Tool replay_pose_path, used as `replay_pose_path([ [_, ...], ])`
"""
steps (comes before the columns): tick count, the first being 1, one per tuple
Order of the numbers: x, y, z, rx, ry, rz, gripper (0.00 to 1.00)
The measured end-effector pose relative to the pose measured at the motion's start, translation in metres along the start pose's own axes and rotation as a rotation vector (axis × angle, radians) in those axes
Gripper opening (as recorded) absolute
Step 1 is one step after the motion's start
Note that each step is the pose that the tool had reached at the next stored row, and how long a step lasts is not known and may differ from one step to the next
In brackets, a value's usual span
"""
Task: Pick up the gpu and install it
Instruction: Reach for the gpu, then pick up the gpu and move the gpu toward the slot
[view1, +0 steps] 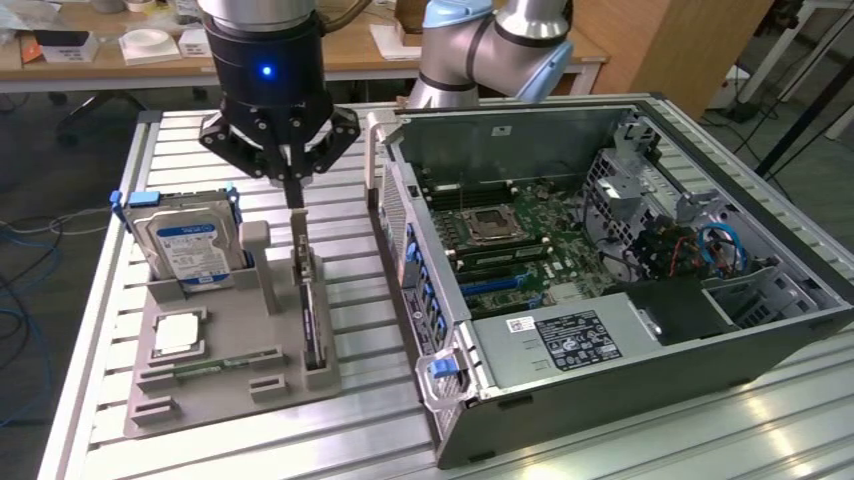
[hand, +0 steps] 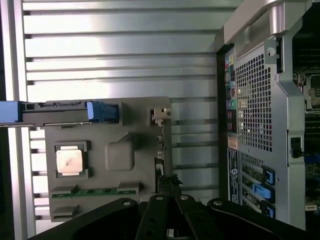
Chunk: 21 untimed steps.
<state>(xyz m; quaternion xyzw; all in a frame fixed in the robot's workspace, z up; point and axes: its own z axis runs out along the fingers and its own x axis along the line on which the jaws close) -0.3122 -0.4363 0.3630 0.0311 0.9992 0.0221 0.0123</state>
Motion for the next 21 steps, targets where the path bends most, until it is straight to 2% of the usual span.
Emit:
replay_pose_path([
  [9,-0.001,-0.0167,-0.0005,-0.0001,-0.0001,0.000,0.11],
  [21,-0.001,-0.0180,0.0025,-0.0001,-0.0001,0.000,0.11],
])
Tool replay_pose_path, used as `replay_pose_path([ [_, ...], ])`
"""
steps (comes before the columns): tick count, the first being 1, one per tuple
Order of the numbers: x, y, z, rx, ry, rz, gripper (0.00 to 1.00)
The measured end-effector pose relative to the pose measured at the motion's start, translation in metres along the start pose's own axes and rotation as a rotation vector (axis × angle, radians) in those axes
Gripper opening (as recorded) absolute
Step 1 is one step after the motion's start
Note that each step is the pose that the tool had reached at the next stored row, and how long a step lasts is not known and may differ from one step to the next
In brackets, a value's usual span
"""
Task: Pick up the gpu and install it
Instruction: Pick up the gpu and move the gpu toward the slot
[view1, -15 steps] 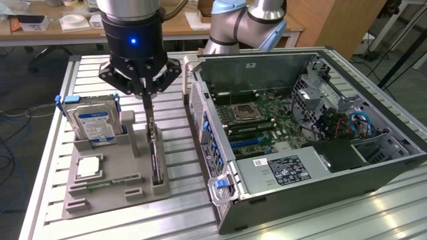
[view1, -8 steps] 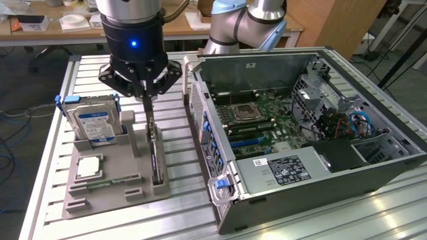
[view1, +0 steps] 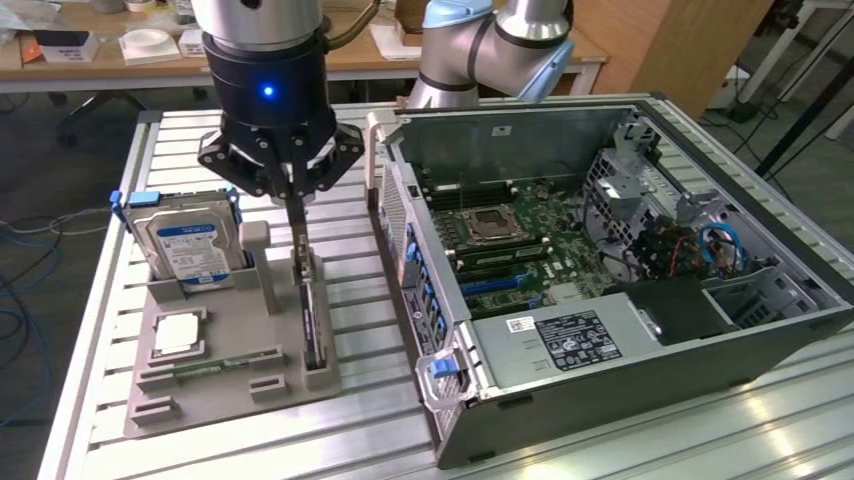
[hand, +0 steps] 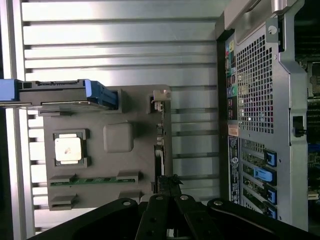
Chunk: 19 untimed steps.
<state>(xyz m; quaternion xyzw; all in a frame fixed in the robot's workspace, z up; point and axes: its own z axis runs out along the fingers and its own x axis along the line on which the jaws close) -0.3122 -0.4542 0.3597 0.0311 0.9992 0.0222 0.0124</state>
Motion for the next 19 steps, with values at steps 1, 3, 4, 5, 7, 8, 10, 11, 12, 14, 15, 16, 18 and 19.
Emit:
replay_pose_path([
  [1,0.0000,0.0000,0.0004,0.0000,0.0001,0.000,0.11],
  [3,0.0000,-0.0001,0.0011,0.0001,0.0001,0.000,0.11],
  [4,0.0000,-0.0001,0.0015,0.0001,0.0001,0.000,0.11],
  [5,0.0001,-0.0001,0.0019,0.0001,0.0001,0.000,0.11],
  [7,0.0001,-0.0001,0.0026,0.0001,0.0002,0.000,0.11],
  [8,0.0001,-0.0002,0.0030,0.0001,0.0001,0.000,0.11],
  [10,0.0001,-0.0002,0.0038,0.0001,0.0001,0.000,0.11],
  [11,0.0001,-0.0002,0.0042,0.0001,0.0001,0.000,0.11],
  [12,0.0001,-0.0002,0.0046,0.0001,0.0001,0.000,0.11],
  [14,0.0001,-0.0003,0.0055,0.0001,0.0001,0.000,0.11],
  [15,0.0001,-0.0003,0.0059,0.0001,0.0001,0.000,0.11],
  [16,0.0001,-0.0003,0.0063,0.0001,0.0001,0.000,0.11],
  [18,0.0002,-0.0003,0.0072,0.0001,0.0001,0.000,0.11],
  [19,0.0002,-0.0004,0.0077,0.0000,0.0001,0.000,0.11],
])
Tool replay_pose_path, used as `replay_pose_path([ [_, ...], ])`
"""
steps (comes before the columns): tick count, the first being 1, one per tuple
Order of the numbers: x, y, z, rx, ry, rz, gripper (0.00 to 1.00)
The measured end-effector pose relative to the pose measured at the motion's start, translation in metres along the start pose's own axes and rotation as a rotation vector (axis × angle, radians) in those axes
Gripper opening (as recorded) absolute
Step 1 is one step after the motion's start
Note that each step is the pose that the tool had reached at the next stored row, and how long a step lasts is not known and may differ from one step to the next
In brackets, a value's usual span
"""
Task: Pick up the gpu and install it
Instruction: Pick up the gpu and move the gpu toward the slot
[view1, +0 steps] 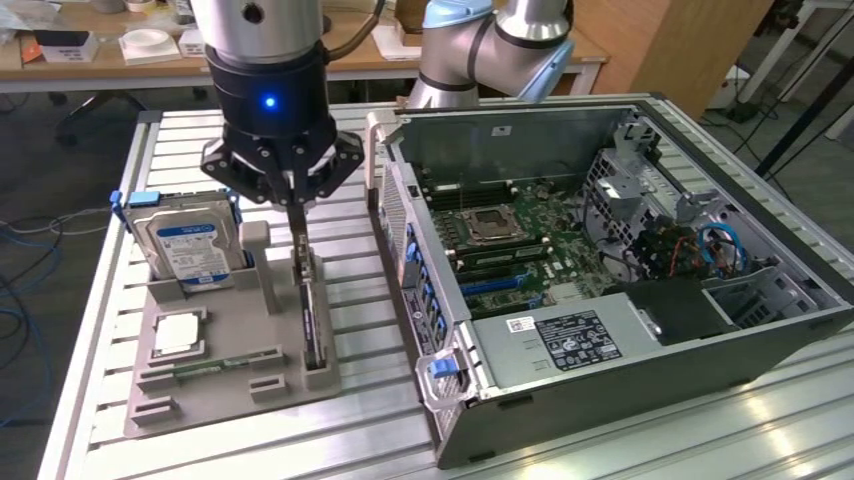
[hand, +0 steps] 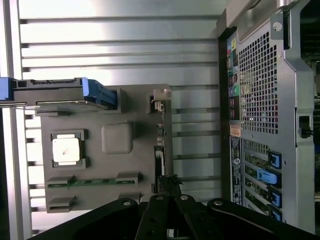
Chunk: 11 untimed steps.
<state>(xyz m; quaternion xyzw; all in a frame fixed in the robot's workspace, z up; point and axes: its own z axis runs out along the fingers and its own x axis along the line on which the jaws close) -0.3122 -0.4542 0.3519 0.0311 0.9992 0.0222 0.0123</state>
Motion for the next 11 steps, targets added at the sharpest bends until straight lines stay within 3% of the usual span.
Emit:
replay_pose_path([
  [11,0.0001,-0.0002,0.0052,0.0000,0.0000,0.000,0.11],
])
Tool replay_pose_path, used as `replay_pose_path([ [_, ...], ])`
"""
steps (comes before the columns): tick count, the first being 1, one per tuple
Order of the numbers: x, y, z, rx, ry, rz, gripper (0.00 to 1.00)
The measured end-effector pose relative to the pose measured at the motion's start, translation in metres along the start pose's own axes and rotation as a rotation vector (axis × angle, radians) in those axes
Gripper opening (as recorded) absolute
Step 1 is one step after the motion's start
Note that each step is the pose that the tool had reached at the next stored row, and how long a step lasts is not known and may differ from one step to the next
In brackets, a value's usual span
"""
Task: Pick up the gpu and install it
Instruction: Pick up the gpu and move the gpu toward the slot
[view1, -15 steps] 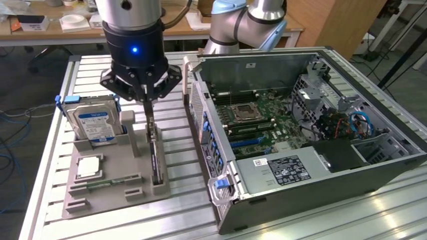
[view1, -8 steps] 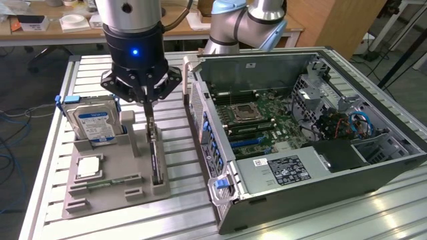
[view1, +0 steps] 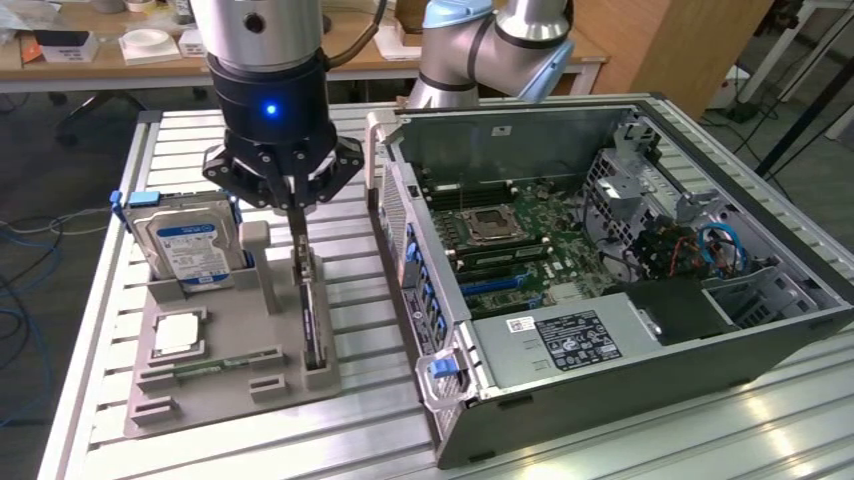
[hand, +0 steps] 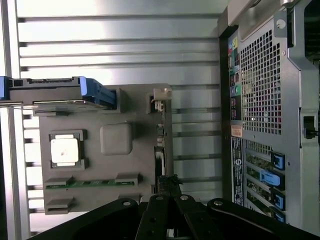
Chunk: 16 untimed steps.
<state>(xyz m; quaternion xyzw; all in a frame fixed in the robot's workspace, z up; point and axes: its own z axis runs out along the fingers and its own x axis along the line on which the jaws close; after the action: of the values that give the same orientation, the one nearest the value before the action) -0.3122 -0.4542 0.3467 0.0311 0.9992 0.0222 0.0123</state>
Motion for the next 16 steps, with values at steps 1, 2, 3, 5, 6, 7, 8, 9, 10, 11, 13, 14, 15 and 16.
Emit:
replay_pose_path([
  [1,0.000,0.0000,0.0005,0.0000,0.0000,0.000,0.11],
  [2,0.000,-0.0001,0.0010,-0.0001,-0.0001,0.000,0.11],
  [3,0.000,-0.0001,0.0015,0.0000,0.0000,0.000,0.11],
  [5,0.000,-0.0002,0.0028,-0.0001,-0.0001,0.000,0.11],
  [6,0.000,-0.0002,0.0035,-0.0001,-0.0001,0.000,0.11],
  [7,0.000,-0.0002,0.0042,-0.0001,-0.0001,0.000,0.11],
  [8,0.000,-0.0002,0.0049,-0.0001,0.0000,0.000,0.11],
  [9,0.000,-0.0003,0.0056,-0.0001,-0.0001,0.000,0.11],
  [10,0.000,-0.0003,0.0063,-0.0001,0.0000,0.000,0.11],
  [11,0.000,-0.0003,0.0071,-0.0001,0.0000,0.000,0.11],
  [13,0.000,-0.0004,0.0088,0.0000,0.0000,0.000,0.11],
  [14,0.000,-0.0004,0.0096,-0.0001,0.0000,0.000,0.11],
  [15,0.000,-0.0005,0.0105,-0.0001,0.0000,0.000,0.11],
  [16,0.000,-0.0005,0.0114,0.0000,0.0000,0.000,0.11],
])
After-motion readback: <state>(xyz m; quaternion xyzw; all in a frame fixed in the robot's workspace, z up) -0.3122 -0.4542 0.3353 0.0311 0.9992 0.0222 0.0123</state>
